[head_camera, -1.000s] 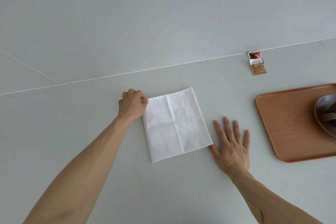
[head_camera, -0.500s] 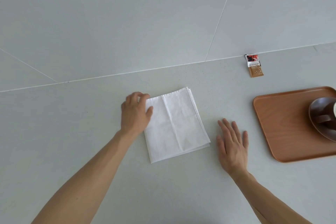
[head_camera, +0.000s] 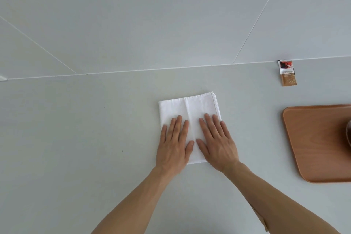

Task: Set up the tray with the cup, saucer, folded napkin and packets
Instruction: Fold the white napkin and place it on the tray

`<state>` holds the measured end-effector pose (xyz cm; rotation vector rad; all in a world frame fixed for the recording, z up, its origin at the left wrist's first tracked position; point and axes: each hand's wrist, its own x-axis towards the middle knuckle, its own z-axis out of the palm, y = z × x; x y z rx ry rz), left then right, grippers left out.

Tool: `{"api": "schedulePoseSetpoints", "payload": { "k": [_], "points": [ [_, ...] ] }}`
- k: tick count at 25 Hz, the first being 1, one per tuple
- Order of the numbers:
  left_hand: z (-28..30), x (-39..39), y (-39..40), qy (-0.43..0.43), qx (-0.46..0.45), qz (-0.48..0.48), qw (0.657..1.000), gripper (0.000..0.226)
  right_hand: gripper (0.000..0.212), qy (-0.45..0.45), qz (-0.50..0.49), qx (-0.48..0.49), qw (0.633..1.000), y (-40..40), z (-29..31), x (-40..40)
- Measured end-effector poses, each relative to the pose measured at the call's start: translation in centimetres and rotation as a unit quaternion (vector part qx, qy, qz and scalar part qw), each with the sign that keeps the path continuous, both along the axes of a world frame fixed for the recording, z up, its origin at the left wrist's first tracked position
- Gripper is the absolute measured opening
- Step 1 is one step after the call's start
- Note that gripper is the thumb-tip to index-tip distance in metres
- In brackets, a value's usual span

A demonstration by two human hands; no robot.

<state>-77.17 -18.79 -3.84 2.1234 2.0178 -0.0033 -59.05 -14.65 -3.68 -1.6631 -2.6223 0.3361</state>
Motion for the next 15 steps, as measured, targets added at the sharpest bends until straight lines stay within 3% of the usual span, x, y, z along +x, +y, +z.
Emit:
{"api": "schedulePoseSetpoints", "payload": {
  "k": [8, 15],
  "points": [
    [-0.3, -0.4, -0.2, 0.013, -0.01, -0.018, 1.0, 0.07, 0.072, -0.025, -0.018, 0.009, 0.999, -2.4, -0.6, 0.0],
    [0.6, -1.7, 5.6, -0.005, 0.011, 0.086, 0.996, 0.067, 0.058, 0.033, -0.027, 0.007, 0.999, 4.5, 1.5, -4.0]
  ]
}}
